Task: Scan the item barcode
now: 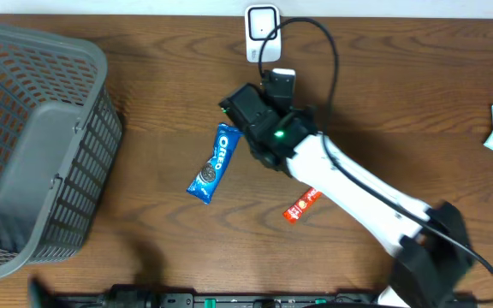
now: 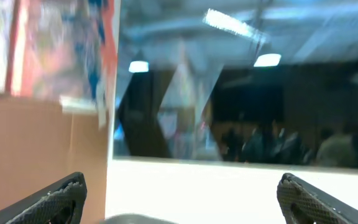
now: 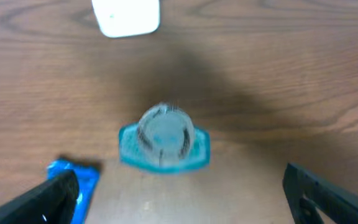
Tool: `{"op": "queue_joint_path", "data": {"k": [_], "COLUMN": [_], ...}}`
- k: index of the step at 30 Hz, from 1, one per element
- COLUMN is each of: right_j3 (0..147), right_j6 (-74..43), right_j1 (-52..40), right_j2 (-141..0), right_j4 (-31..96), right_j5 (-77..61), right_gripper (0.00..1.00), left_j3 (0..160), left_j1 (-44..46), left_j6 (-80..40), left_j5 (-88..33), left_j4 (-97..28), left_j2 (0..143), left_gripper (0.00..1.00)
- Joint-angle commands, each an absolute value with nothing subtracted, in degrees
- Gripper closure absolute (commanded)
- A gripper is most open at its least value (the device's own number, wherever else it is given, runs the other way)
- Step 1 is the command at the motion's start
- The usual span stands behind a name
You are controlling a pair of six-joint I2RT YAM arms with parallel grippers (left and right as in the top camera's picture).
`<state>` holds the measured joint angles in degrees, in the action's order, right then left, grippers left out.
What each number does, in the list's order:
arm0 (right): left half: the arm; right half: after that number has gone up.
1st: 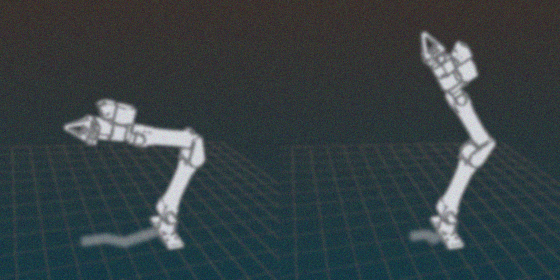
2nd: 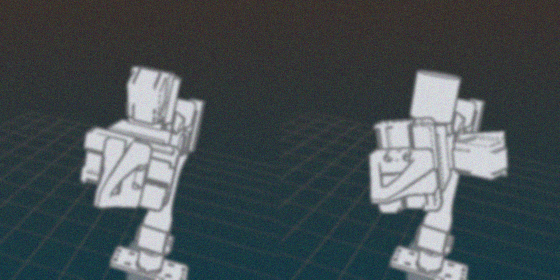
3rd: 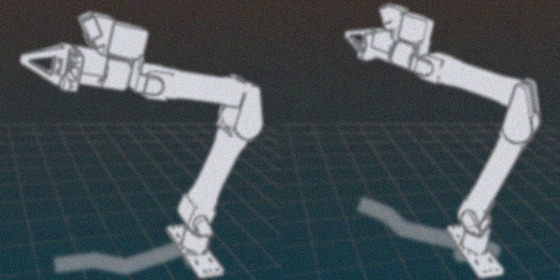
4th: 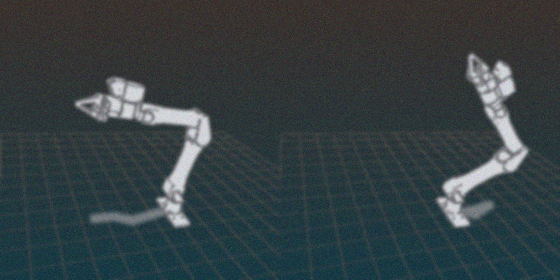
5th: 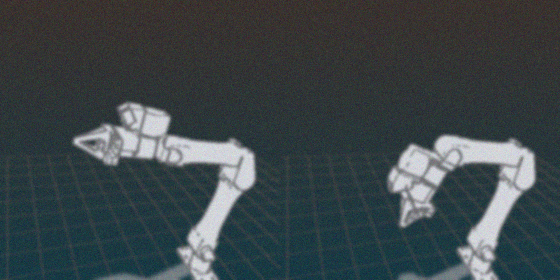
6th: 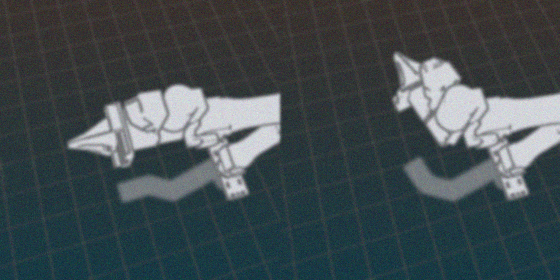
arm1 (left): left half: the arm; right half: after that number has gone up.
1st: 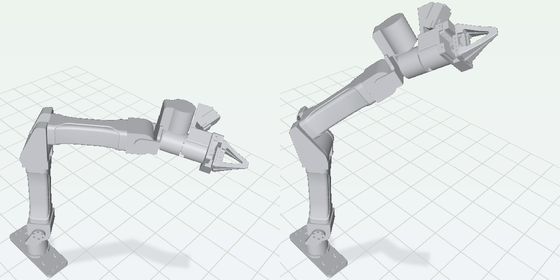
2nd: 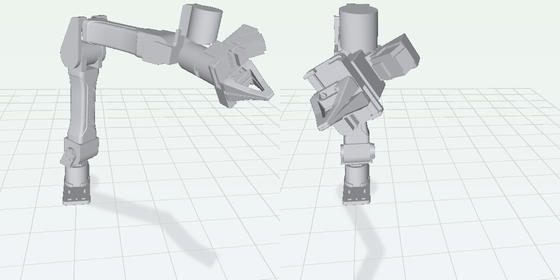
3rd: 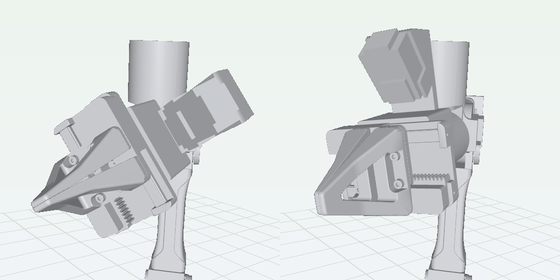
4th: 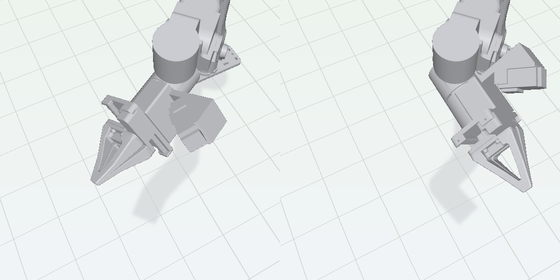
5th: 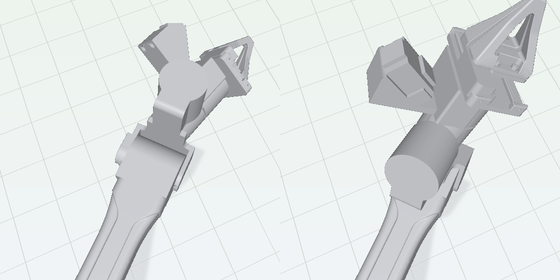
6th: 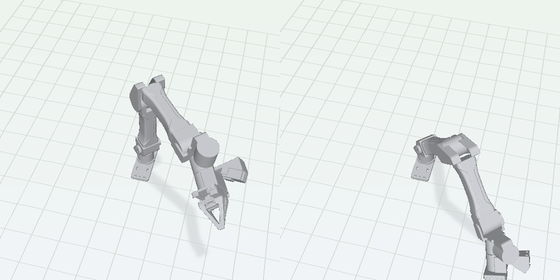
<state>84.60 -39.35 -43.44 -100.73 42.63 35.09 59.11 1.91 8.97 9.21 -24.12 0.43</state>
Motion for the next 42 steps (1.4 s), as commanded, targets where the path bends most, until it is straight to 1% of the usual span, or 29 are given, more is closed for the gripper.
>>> {"op": "queue_joint_path", "data": {"k": [1,4,7,11,13,16,20,24,27,29,32,37,42], "right_j3": [84.71,84.71,84.71,84.71,84.71,84.71,84.71,84.71,84.71,84.71,84.71,84.71,84.71], "right_j6": [-28.62,-18.90,-12.56,-8.14,-5.82,-0.71,7.79,13.72,19.05,20.58,23.62,25.89,27.38], "right_j1": [-42.30,-41.63,-41.56,-41.56,-41.56,-41.56,-41.54,-41.50,-40.97,-40.36,-38.63,-33.12,-29.43], "right_j2": [-97.65,-97.01,-97.01,-96.62,-96.62,-96.62,-96.62,-96.62,-96.64,-96.64,-96.64,-96.66,-96.90], "right_j4": [45.23,48.93,52.58,53.74,53.39,52.38,50.92,47.57,45.52,44.36,43.66,42.78,42.61], "right_j5": [23.99,18.31,18.61,19.59,19.57,19.59,19.81,23.31,23.22,22.96,18.65,5.76,-4.34], "right_gripper": [0.01,0.01,0.01,0.01,0.01,0.01,0.01,0.01,0.01,0.01,0.01,0.01,0.01], "left_j3": [51.68,45.08,38.54,35.70,35.53,34.37,29.78,23.35,19.66,18.09,16.32,15.81,13.96], "left_j1": [1.67,1.67,1.67,1.69,1.69,1.67,1.69,1.69,1.69,1.67,1.67,1.67,1.67], "left_j6": [9.30,8.86,7.35,1.76,1.37,1.34,1.34,1.34,1.34,1.34,1.37,1.39,1.37], "left_j5": [15.70,20.49,26.46,27.07,27.03,22.59,12.82,8.21,0.49,-2.74,-3.44,-3.40,-1.72], "left_j4": [-22.13,-18.92,-11.49,-8.34,-8.91,-9.67,-9.78,-9.78,-10.02,-10.17,-11.03,-16.82,-17.34], "left_j2": [0.16,0.16,0.19,0.23,0.23,0.23,0.23,0.23,0.23,0.23,0.23,0.23,0.23], "left_gripper": [0.02,0.02,0.02,0.02,0.02,0.02,0.02,0.02,0.02,0.02,0.02,0.02,0.02]}}
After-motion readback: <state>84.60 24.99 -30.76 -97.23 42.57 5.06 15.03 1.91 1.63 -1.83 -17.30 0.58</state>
